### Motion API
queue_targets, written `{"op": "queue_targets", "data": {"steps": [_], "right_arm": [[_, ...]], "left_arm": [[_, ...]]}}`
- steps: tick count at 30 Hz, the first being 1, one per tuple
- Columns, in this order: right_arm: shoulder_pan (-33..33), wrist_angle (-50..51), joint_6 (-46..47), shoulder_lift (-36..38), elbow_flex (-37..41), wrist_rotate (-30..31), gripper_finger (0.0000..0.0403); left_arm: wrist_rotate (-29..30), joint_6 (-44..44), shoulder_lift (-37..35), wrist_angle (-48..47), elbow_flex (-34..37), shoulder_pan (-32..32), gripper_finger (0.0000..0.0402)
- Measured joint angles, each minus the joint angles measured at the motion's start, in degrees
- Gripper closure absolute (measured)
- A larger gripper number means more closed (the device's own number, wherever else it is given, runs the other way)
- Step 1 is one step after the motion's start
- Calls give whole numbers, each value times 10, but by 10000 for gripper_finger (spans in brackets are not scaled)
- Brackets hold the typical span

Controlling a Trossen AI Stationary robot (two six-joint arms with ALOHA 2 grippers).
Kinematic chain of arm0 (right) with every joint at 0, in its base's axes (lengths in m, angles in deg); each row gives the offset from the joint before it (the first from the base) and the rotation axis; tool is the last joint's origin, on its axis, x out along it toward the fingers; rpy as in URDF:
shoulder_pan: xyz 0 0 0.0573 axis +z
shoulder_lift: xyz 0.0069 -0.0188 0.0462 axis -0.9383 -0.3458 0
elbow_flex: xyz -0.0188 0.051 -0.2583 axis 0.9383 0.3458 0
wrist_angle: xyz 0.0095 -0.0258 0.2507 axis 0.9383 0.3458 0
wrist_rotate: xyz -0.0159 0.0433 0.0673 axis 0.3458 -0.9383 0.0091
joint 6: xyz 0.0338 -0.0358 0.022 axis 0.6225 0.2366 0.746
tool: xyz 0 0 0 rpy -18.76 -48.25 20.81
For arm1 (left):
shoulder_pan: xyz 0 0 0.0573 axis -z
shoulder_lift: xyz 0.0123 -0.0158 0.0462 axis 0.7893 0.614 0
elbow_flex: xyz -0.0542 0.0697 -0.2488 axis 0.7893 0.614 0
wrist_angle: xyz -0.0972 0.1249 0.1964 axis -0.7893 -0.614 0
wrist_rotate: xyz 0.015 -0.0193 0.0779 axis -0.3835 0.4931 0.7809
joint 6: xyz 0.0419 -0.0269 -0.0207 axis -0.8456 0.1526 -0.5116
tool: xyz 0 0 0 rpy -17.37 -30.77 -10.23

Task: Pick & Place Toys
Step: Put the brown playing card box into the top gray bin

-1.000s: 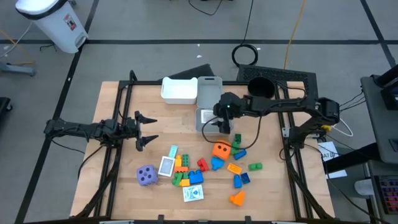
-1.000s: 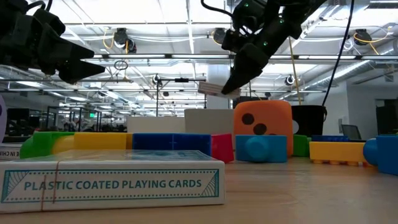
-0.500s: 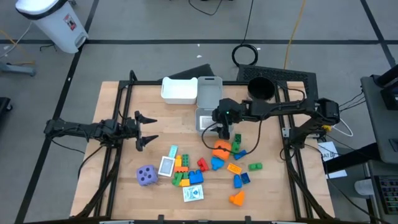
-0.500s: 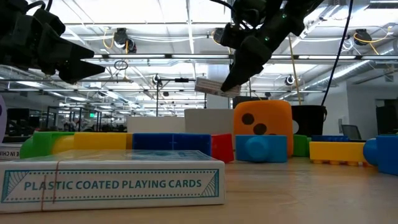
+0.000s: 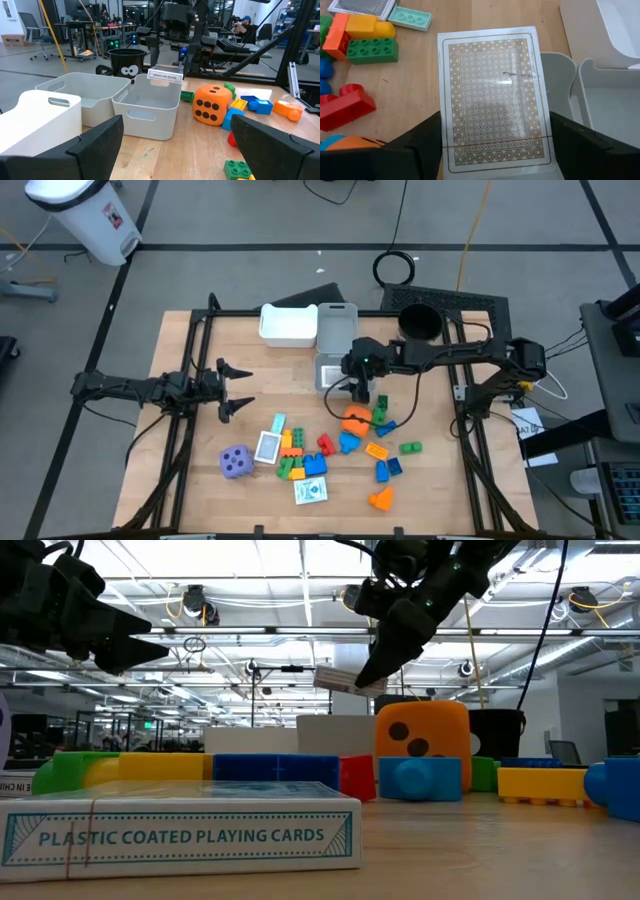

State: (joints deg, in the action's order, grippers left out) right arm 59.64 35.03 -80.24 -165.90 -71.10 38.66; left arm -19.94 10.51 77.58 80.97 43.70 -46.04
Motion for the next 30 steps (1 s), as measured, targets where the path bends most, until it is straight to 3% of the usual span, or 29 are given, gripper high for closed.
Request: {"op": "queue_targets", "data": {"steps": [4,12,22,30], "right_arm": [[-9,-45,9,0,-12,-2,130],[-77,-48,23,-25,-114,-1,130],[-208,-27,51,-142,-158,-32,130],[-227,-23,116,-195,-159,39,127]], "left_arm": [[0,0,0,0,0,0,27],[0,0,0,0,0,0,27],[0,0,0,0,0,0,27],[0,0,0,0,0,0,27]]}}
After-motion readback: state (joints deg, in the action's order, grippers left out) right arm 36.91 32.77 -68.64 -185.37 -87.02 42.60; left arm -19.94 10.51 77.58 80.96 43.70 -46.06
